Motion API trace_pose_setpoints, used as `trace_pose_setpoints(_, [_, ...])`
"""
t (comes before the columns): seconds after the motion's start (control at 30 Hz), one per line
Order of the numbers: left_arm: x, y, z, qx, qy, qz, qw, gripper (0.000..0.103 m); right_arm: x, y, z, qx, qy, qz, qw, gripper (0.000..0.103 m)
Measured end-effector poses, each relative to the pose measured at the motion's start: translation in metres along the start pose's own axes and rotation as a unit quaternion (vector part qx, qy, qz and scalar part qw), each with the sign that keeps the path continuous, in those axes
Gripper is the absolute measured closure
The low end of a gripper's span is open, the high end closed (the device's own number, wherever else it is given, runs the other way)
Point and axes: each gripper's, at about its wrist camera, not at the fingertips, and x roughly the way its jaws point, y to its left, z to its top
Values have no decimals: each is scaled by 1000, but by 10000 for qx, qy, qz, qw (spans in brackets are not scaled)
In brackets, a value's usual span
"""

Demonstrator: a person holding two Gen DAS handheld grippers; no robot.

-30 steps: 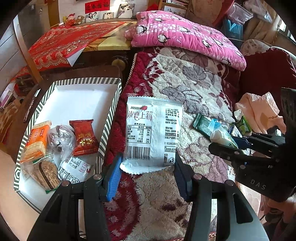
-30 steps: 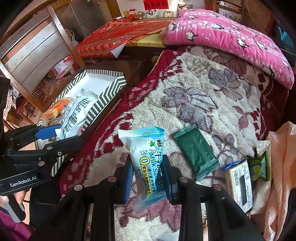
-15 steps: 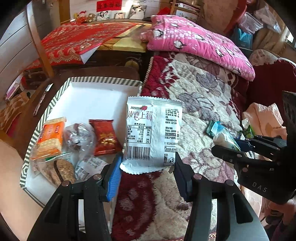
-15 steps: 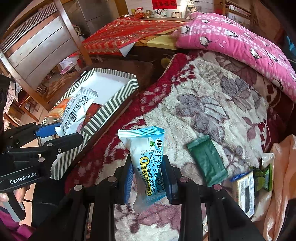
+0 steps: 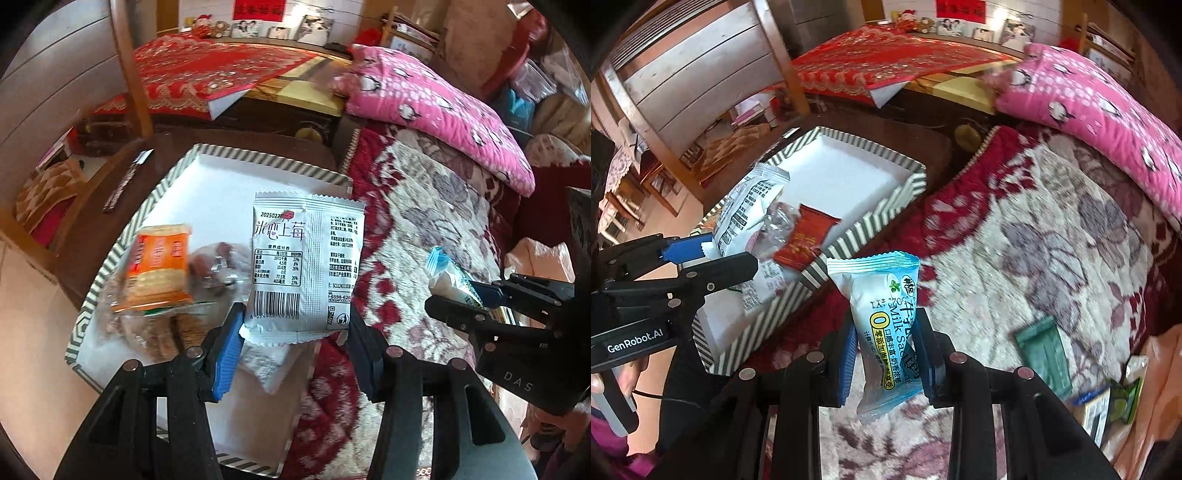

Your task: Organize snacks

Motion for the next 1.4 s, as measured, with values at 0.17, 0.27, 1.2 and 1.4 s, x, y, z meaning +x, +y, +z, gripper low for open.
trace_pose_setpoints(0.17, [-1, 26, 0, -264, -17, 96, 9996, 52, 8, 16, 13, -174, 59, 55, 9998, 71])
trace_pose_setpoints(0.27, [-1, 40, 0, -403, -2, 152, 9991, 52, 14, 25, 18, -270, 110, 76, 9995, 71])
trace_pose_setpoints(1.2, [24, 90, -1, -924, 280, 446, 9943, 52, 79, 87, 63, -757, 548, 364, 9950, 71])
trace_pose_setpoints(1.4, [29, 95, 1, -974, 312, 482, 9936, 52, 95, 94, 68, -765, 645, 449, 9940, 71])
